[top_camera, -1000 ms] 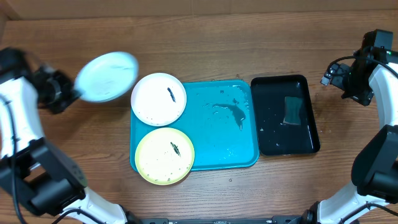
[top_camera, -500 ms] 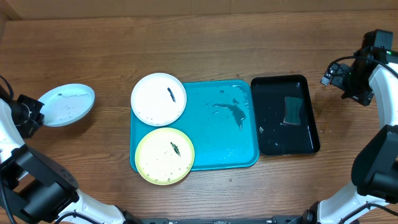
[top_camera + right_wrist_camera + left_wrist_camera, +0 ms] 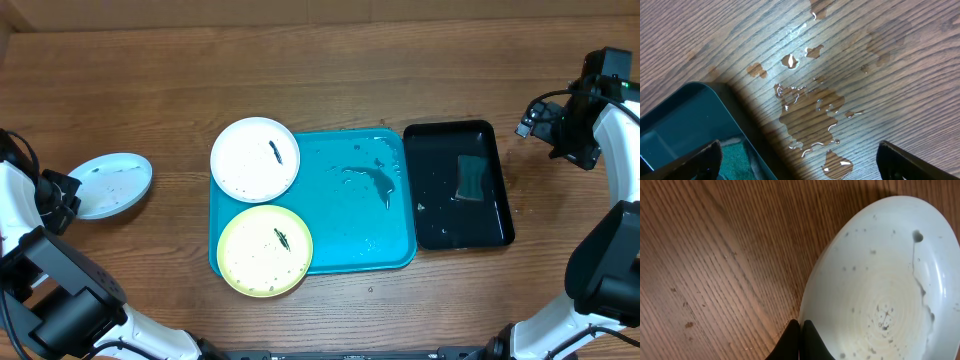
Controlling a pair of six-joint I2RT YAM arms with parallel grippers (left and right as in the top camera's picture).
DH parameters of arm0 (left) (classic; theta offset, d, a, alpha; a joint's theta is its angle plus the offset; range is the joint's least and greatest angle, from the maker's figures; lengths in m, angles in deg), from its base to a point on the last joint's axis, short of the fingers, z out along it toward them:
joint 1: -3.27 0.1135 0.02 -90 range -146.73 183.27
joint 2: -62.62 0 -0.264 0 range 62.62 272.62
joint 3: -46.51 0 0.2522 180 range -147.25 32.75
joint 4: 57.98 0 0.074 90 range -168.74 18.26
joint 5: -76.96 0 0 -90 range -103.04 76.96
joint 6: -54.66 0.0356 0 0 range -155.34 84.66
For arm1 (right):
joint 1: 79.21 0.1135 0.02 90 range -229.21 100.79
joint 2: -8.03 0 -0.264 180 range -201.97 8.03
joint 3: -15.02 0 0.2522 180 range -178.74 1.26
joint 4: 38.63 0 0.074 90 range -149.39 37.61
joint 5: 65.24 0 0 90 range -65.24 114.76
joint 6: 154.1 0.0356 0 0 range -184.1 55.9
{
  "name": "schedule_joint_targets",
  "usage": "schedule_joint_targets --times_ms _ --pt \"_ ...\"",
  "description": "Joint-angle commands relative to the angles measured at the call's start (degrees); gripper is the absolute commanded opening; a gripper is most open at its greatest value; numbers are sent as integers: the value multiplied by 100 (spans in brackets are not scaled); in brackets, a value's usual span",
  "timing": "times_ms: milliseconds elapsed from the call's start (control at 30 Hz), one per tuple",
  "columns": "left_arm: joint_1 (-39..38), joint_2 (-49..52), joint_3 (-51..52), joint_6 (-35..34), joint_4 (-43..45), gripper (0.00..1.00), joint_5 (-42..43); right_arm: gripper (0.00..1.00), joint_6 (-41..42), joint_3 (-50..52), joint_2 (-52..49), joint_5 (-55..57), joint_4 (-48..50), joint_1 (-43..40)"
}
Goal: Clean dirty plates on tray and stack at the side
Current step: 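Lower the plate onto the table and open the left gripper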
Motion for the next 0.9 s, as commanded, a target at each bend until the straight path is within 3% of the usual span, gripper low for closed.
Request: schedule_joint_targets --times_ms 0,233,667,733,800,833,867 --pt "-17 9 15 -57 52 4 221 100 26 -127 133 11 28 -15" --pt "-129 11 42 -26 138 4 240 100 26 -127 133 11 28 -15" --pt "-826 11 739 247 1102 5 247 100 26 -127 133 11 28 -15" --pt "-890 11 726 400 1141 12 339 100 26 -127 133 11 28 -15" --pt "-922 11 693 474 1137 36 420 100 28 -127 133 11 28 -15" --pt "-920 9 656 518 1119 54 518 100 26 -127 133 9 28 -15" --pt "-920 7 584 605 1069 61 717 100 26 -127 133 9 28 -15"
